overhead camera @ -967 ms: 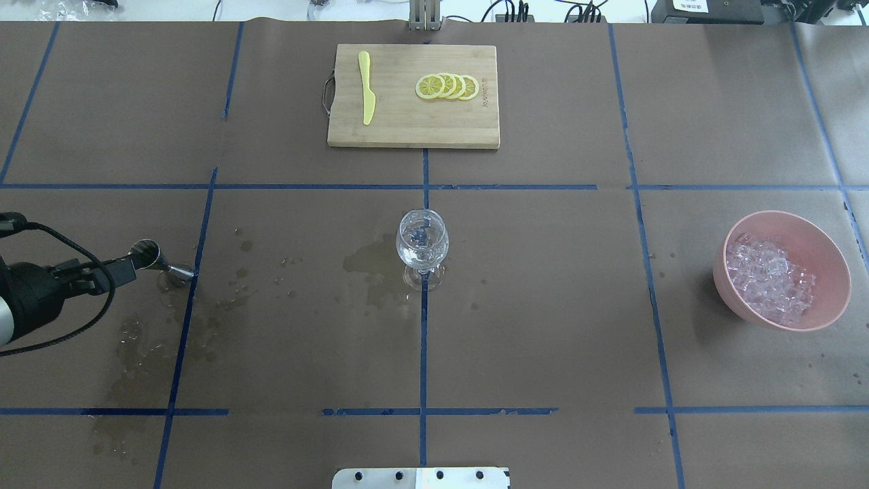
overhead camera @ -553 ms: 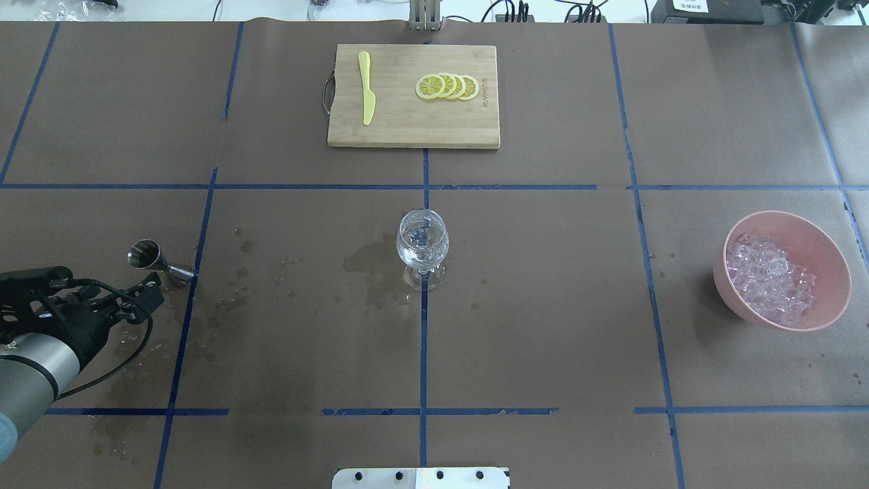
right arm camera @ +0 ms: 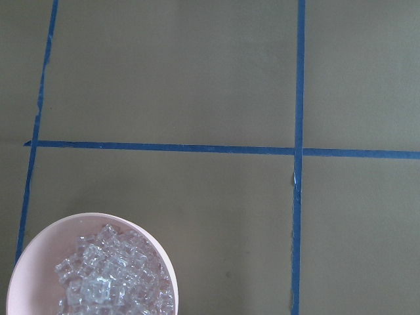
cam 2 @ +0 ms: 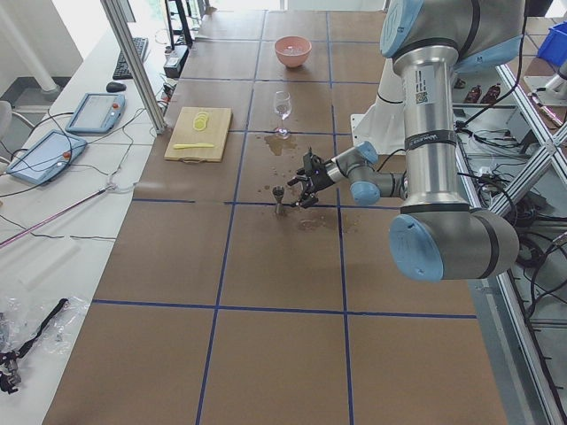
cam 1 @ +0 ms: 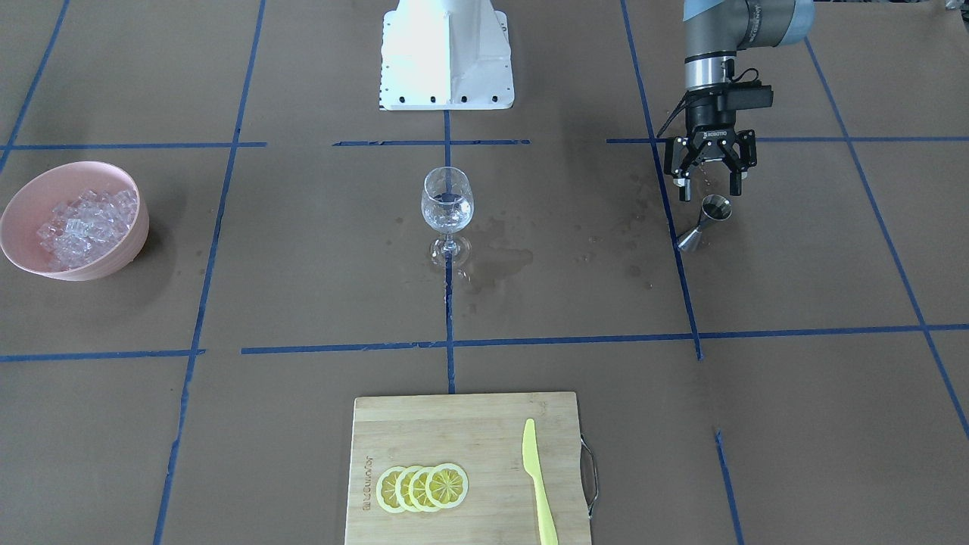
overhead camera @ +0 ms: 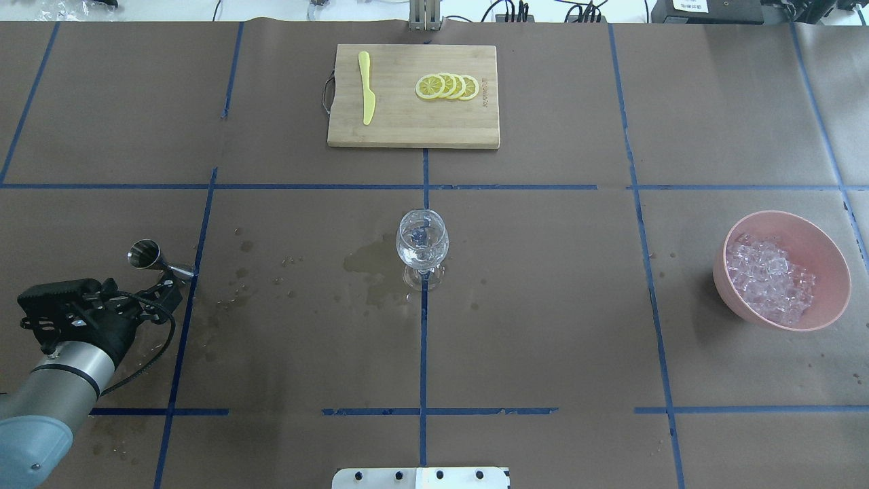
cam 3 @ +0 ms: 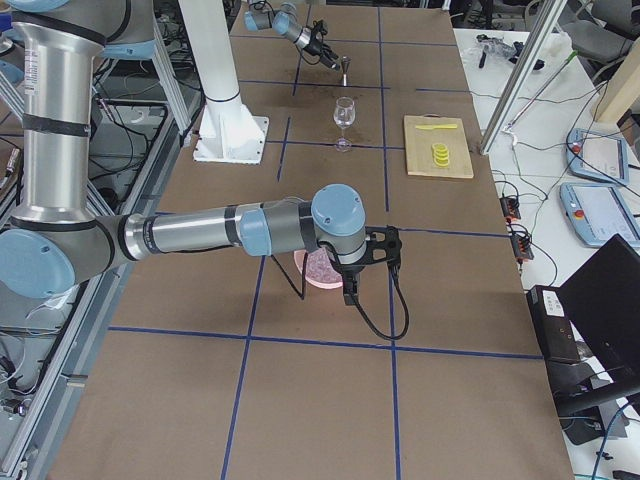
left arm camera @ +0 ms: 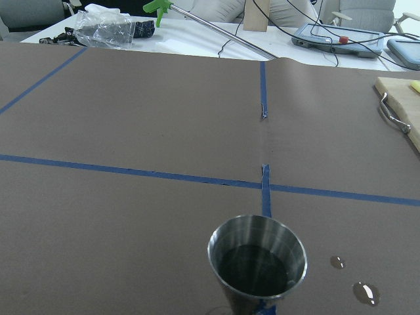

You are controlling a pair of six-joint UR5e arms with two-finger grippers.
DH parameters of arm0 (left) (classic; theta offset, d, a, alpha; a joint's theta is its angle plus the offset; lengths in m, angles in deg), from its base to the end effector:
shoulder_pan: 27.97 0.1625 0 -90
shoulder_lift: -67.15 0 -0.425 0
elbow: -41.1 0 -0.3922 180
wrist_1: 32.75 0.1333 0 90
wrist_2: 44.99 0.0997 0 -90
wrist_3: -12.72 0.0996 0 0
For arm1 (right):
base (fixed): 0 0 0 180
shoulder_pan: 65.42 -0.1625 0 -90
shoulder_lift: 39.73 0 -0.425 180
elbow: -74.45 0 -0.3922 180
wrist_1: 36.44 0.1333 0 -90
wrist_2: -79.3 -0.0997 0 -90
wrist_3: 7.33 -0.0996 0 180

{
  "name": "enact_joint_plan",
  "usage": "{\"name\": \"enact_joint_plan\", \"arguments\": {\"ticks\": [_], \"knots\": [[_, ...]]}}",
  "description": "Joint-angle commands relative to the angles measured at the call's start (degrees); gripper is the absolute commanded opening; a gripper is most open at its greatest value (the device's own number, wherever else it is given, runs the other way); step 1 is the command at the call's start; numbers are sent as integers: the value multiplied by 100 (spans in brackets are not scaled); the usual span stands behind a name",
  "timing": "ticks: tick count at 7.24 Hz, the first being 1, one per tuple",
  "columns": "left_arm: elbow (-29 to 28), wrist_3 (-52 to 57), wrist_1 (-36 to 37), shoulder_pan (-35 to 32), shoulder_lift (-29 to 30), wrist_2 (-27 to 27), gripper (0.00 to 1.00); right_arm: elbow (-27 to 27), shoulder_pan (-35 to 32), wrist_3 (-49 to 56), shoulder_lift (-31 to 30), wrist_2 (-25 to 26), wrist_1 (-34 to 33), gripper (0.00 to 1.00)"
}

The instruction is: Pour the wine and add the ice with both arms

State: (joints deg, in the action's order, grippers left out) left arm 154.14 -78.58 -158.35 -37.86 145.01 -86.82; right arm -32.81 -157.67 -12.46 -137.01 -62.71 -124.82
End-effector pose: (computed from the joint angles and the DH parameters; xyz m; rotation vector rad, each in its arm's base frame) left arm 0.3708 -0.2753 0.4772 0.8539 0.7057 -0.5157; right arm 0.0721 -0.4399 0.5561 0.1655 -0.9087 0.0276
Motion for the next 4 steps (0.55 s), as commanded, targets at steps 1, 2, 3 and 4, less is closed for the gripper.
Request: {"name": "enact_joint_plan", "arguments": {"ticks": [1,2,3,4], "knots": [[-72,-29,0,5,98,132,99,21,75,3,16,16,-3,100],[-28,-55,-9,-30,116,219,99,3,67,-6,103,-11,-21,100],[-681,-203,-148,5,316,255,99,1195,598,64,878,198,92,100],[-269,-257,-149,31,309,386,99,1694,316,91,1330,35,67,100]]}}
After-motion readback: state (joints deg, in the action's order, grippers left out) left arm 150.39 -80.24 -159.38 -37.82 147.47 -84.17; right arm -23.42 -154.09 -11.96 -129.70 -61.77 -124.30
